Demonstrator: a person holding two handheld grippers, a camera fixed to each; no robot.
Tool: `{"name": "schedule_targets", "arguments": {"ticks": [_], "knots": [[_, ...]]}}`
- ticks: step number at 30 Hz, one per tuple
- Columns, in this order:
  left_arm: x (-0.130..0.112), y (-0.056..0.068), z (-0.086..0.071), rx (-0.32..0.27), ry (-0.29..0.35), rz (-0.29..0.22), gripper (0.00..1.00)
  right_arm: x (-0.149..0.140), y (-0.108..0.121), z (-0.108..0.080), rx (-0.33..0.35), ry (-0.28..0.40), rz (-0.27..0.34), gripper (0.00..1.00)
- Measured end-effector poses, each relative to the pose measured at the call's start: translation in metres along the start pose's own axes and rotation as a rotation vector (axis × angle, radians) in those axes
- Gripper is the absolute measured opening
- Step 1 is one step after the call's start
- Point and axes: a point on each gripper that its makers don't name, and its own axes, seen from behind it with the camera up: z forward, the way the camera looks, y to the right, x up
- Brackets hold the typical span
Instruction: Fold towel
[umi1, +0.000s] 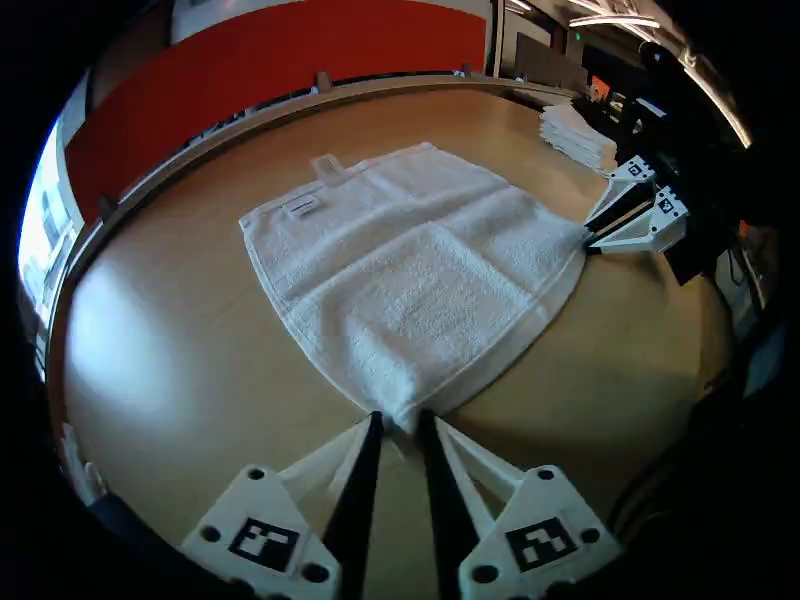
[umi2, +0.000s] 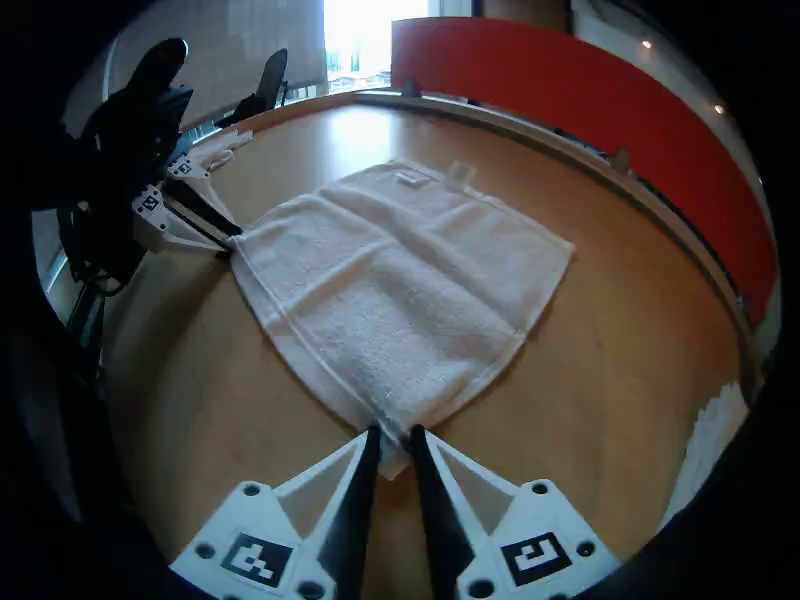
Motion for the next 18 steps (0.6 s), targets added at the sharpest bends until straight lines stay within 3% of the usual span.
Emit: {"name": "schedule_targets", "arguments": {"ticks": [3,11,18], "knots": [[0.001,0.001,0.0,0.008,-0.005,-0.012,0.13,0.001,-0.001,-0.001,-0.001,-0.002,0.005,0.19],[0.011,0.003,-0.009,0.004,0.006,-0.065,0.12,0.013,0.005,-0.009,-0.041,0.024,0.008,0.18],[0.04,-0.005,-0.037,0.034,0.061,-0.099,0.11,0.04,0.013,-0.03,-0.064,0.082,0.012,0.18]]}}
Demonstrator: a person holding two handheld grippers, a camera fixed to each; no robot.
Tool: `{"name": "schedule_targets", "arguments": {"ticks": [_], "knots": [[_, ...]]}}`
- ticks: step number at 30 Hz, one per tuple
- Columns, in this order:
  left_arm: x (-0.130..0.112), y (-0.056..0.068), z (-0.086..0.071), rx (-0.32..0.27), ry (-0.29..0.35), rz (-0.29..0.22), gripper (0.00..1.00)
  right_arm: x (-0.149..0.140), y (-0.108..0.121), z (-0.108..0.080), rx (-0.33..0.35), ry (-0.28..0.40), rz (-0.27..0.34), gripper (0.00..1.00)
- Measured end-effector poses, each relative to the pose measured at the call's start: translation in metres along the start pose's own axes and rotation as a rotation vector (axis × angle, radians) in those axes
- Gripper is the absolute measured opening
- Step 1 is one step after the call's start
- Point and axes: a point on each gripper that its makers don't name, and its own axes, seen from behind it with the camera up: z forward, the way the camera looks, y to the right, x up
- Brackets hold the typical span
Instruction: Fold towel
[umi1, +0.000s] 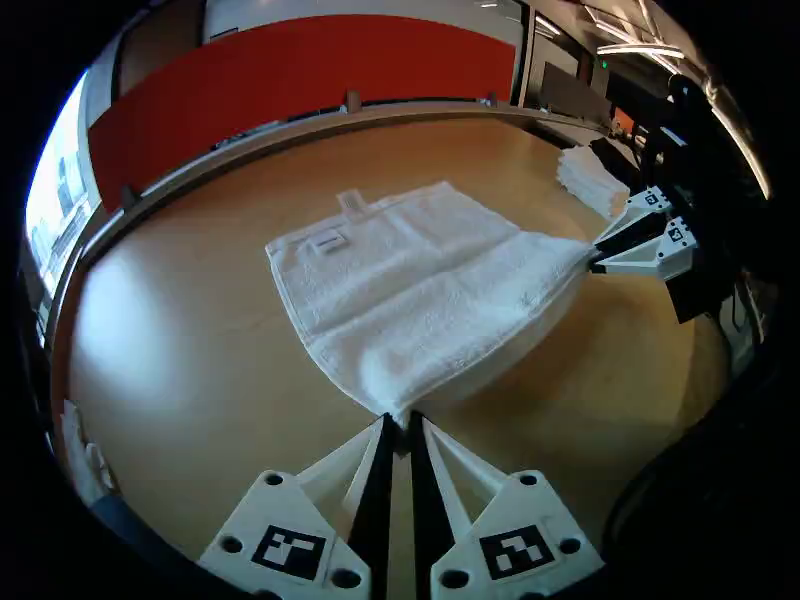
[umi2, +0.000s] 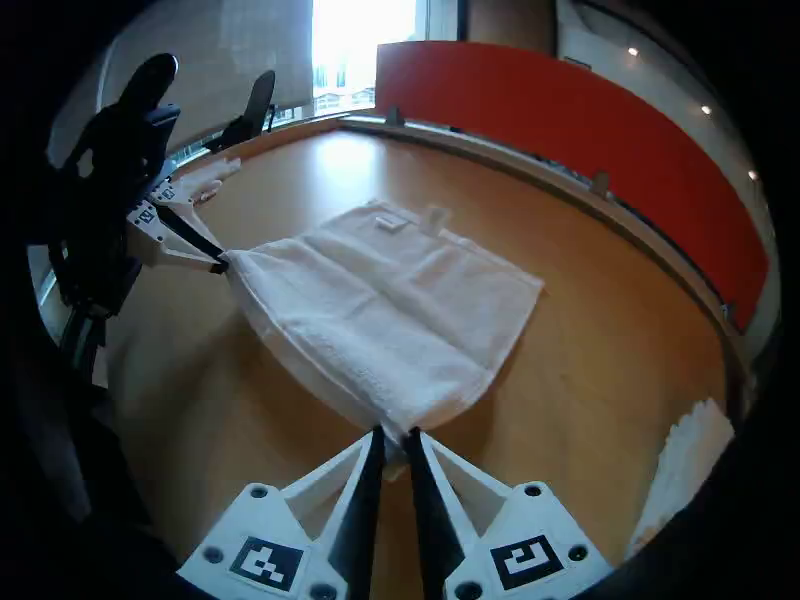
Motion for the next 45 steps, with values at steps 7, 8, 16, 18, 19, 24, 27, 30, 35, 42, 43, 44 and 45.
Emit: {"name": "schedule_targets", "arguments": {"ticks": [7,8,16,18,19,24,27,30,35,42,43,44,45], "knots": [[0.037,-0.005,-0.033,0.03,0.057,-0.015,0.11,0.035,0.01,-0.022,-0.029,0.057,-0.029,0.18],[0.041,-0.006,-0.037,0.036,0.064,-0.017,0.11,0.04,0.01,-0.025,-0.032,0.065,-0.034,0.18],[0.068,-0.008,-0.063,0.051,0.096,-0.008,0.11,0.072,0.015,-0.052,-0.056,0.106,-0.08,0.18],[0.073,-0.008,-0.068,0.052,0.101,-0.004,0.11,0.077,0.016,-0.057,-0.059,0.112,-0.088,0.18],[0.075,-0.008,-0.07,0.051,0.102,-0.003,0.11,0.08,0.016,-0.06,-0.06,0.114,-0.092,0.18],[0.083,-0.005,-0.08,0.043,0.107,-0.008,0.11,0.089,0.016,-0.07,-0.064,0.125,-0.094,0.18],[0.086,-0.002,-0.086,0.032,0.108,-0.016,0.11,0.092,0.017,-0.076,-0.065,0.13,-0.088,0.18],[0.088,0.002,-0.09,0.02,0.107,-0.022,0.11,0.094,0.018,-0.081,-0.066,0.13,-0.084,0.18],[0.091,0.007,-0.099,0.007,0.106,-0.021,0.11,0.096,0.018,-0.089,-0.067,0.128,-0.088,0.18],[0.091,0.01,-0.106,0.008,0.107,-0.032,0.11,0.094,0.014,-0.095,-0.06,0.122,-0.091,0.18],[0.09,0.01,-0.105,0.008,0.105,-0.036,0.11,0.094,0.014,-0.095,-0.059,0.121,-0.09,0.18],[0.089,0.011,-0.105,0.008,0.103,-0.04,0.11,0.094,0.014,-0.095,-0.058,0.119,-0.089,0.18],[0.089,0.011,-0.104,0.008,0.102,-0.042,0.11,0.094,0.014,-0.094,-0.058,0.119,-0.088,0.18]]}}
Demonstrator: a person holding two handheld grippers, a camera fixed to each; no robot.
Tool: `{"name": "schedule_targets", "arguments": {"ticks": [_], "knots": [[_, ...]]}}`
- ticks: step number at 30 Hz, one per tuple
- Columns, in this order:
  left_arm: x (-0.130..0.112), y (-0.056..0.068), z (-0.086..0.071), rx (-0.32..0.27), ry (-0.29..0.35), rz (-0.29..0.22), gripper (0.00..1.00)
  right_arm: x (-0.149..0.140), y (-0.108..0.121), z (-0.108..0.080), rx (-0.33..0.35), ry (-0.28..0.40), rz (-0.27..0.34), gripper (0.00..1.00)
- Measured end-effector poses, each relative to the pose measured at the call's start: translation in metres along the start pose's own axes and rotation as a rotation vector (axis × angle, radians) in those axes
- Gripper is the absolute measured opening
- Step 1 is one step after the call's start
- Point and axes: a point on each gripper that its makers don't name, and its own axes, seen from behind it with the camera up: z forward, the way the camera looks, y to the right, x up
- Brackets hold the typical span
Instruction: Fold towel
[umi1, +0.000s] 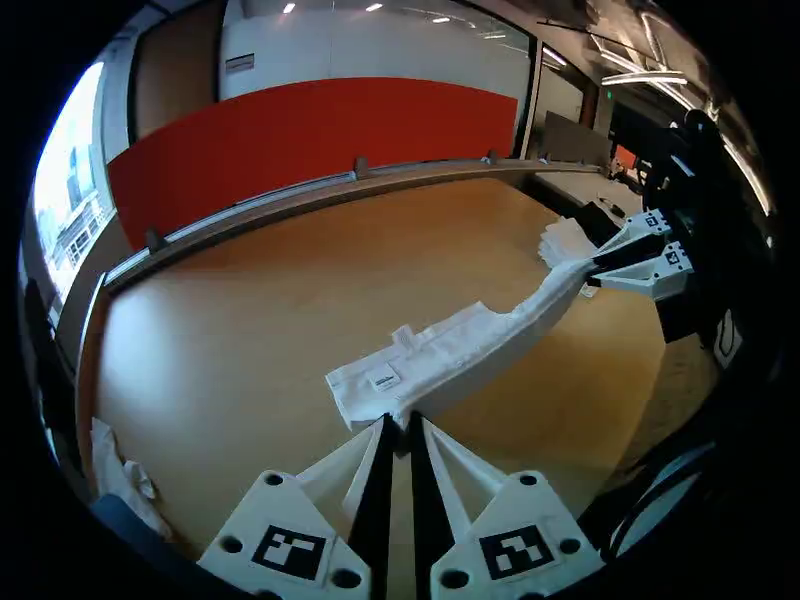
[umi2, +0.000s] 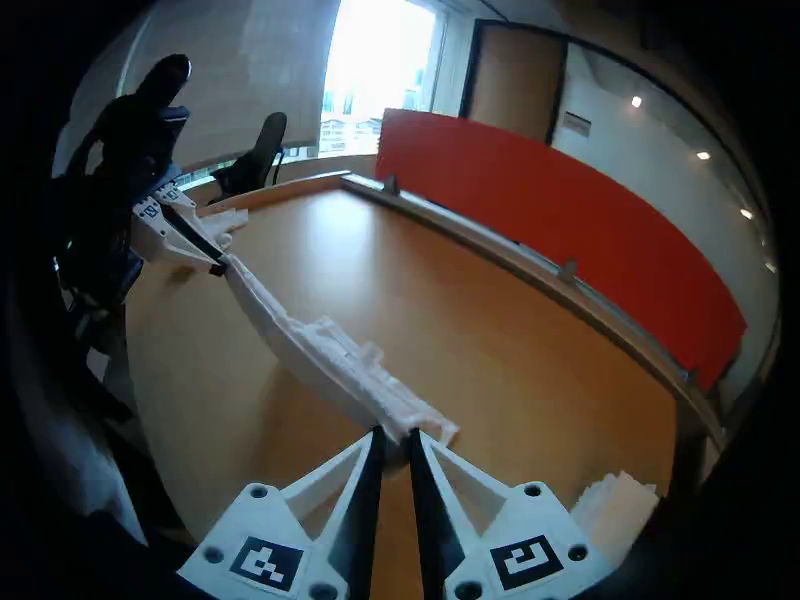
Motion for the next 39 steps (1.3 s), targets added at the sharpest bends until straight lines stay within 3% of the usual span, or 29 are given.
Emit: {"name": "schedule_targets", "arguments": {"ticks": [14,31,39], "knots": [[0.002,-0.006,0.014,0.004,-0.007,-0.014,0.11,-0.001,0.006,0.011,0.003,-0.022,-0.022,0.18],[-0.009,-0.023,0.065,0.032,-0.046,-0.03,0.11,-0.028,0.026,0.056,0.011,-0.103,0.011,0.18],[-0.019,-0.027,0.083,0.031,-0.076,-0.019,0.11,-0.044,0.027,0.068,0.021,-0.138,0.028,0.18]]}}
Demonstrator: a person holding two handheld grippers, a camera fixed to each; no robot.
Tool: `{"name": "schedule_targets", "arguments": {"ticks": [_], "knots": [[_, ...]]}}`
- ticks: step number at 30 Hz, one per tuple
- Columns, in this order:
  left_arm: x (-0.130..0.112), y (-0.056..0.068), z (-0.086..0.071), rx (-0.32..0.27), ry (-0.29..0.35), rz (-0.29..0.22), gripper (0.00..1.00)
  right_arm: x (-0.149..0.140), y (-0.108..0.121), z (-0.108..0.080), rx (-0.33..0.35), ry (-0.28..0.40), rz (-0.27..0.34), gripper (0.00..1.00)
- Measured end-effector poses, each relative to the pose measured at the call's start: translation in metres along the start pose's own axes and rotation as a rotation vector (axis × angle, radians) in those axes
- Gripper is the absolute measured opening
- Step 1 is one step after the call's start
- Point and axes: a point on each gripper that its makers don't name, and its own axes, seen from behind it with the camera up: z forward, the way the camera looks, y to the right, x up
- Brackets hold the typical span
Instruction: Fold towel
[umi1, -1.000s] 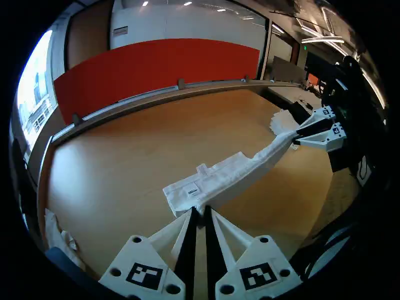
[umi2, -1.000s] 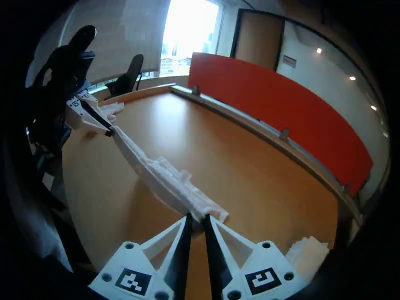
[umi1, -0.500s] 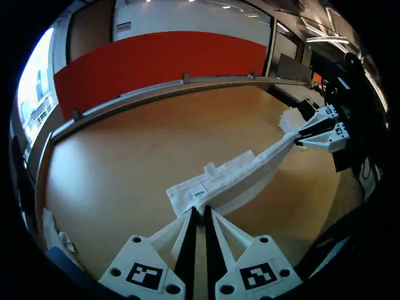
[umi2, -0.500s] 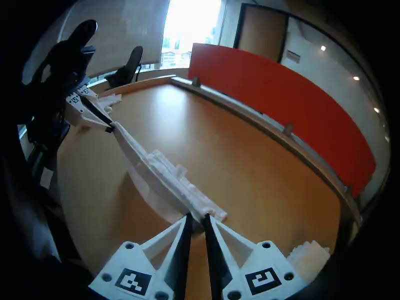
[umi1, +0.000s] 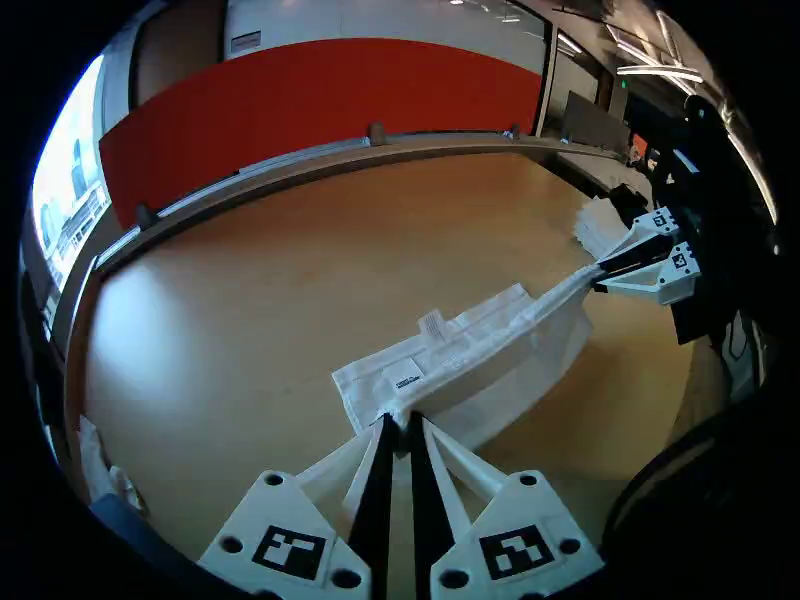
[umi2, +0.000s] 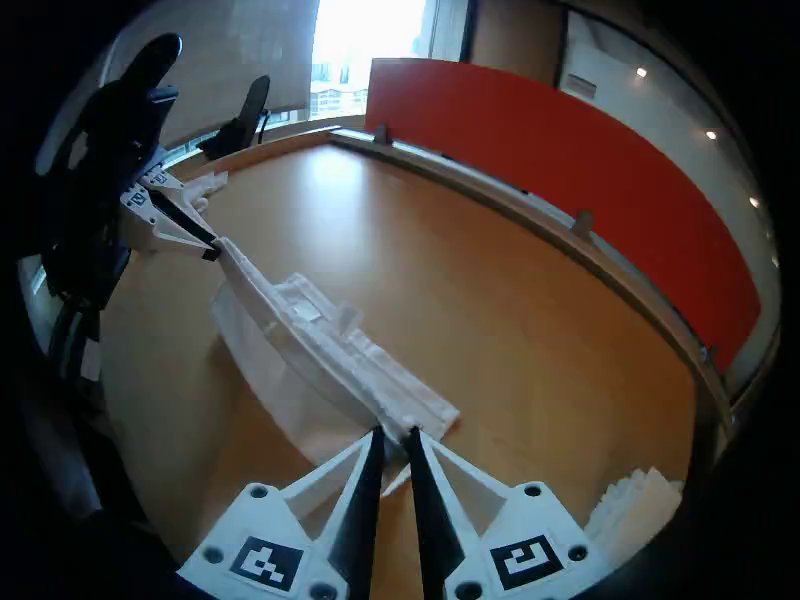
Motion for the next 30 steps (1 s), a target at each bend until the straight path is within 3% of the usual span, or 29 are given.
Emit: {"name": "schedule_targets", "arguments": {"ticks": [19,30], "knots": [[-0.025,-0.007,0.048,-0.008,-0.057,-0.016,0.11,-0.028,0.007,0.039,0.028,-0.065,0.032,0.18],[-0.034,-0.011,0.068,0.004,-0.072,-0.011,0.11,-0.039,0.01,0.058,0.021,-0.083,0.057,0.19]]}}
